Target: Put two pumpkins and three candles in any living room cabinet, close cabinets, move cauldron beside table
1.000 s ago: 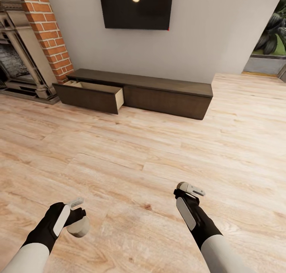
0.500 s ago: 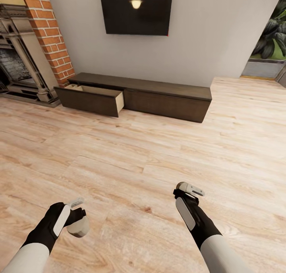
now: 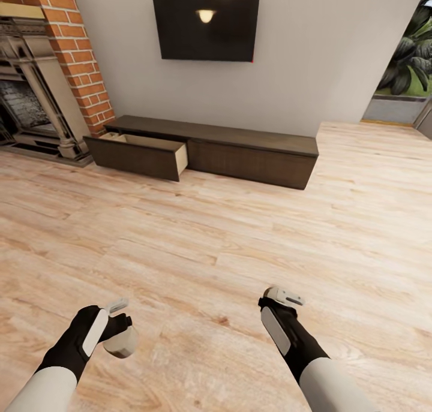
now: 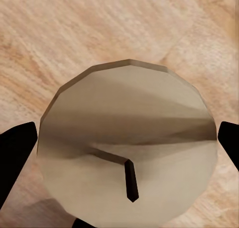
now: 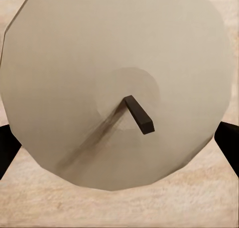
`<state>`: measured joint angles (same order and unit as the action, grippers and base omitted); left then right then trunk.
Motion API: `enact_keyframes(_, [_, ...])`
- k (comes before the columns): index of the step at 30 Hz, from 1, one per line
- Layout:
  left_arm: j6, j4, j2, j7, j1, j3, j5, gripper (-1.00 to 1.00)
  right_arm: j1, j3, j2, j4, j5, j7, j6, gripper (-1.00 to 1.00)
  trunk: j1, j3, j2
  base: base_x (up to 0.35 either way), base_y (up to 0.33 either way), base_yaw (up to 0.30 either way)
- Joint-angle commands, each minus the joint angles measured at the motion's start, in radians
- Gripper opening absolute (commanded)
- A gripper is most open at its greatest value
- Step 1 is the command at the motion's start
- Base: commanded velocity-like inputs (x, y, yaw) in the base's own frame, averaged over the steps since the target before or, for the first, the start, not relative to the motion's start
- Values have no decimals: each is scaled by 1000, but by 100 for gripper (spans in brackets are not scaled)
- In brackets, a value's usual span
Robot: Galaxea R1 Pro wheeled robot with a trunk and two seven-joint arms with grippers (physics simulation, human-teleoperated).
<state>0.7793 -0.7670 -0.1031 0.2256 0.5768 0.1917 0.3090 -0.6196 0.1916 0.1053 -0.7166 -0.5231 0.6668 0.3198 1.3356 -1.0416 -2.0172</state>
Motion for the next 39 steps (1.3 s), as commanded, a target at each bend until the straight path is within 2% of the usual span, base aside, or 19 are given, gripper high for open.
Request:
enact_keyframes(1, [0,0,1,0,0,0,-1,-100,0,10,0,5,3,1,1,-100,0,2,0,0,0,0])
enact_keyframes(12, [-2,0,10,0,0,0,-2,-100,0,30,-1,14,2,1,1,-100,0,20,0,0,0,0])
enact_keyframes(39, [-1,0,10,0,0,0,-2,-100,0,33,1,13,3,1,1,-100,0,65,0,0,0,0])
